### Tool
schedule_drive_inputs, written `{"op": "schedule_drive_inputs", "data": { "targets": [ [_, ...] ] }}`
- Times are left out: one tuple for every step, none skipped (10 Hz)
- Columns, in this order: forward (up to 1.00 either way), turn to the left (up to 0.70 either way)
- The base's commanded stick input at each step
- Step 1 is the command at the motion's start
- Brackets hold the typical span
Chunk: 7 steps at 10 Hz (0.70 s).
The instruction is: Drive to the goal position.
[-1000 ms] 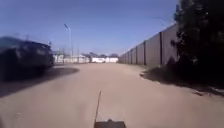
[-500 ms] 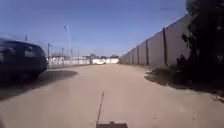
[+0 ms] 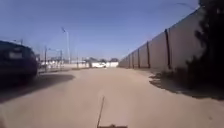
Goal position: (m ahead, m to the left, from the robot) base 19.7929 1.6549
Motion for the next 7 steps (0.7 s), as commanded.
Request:
{"op": "schedule_drive_inputs", "data": {
  "targets": [
    [1.0, 0.0],
    [1.0, 0.0],
    [1.0, 0.0],
    [1.0, 0.0],
    [1.0, 0.0],
    [1.0, 0.0],
    [1.0, 0.0]
  ]
}}
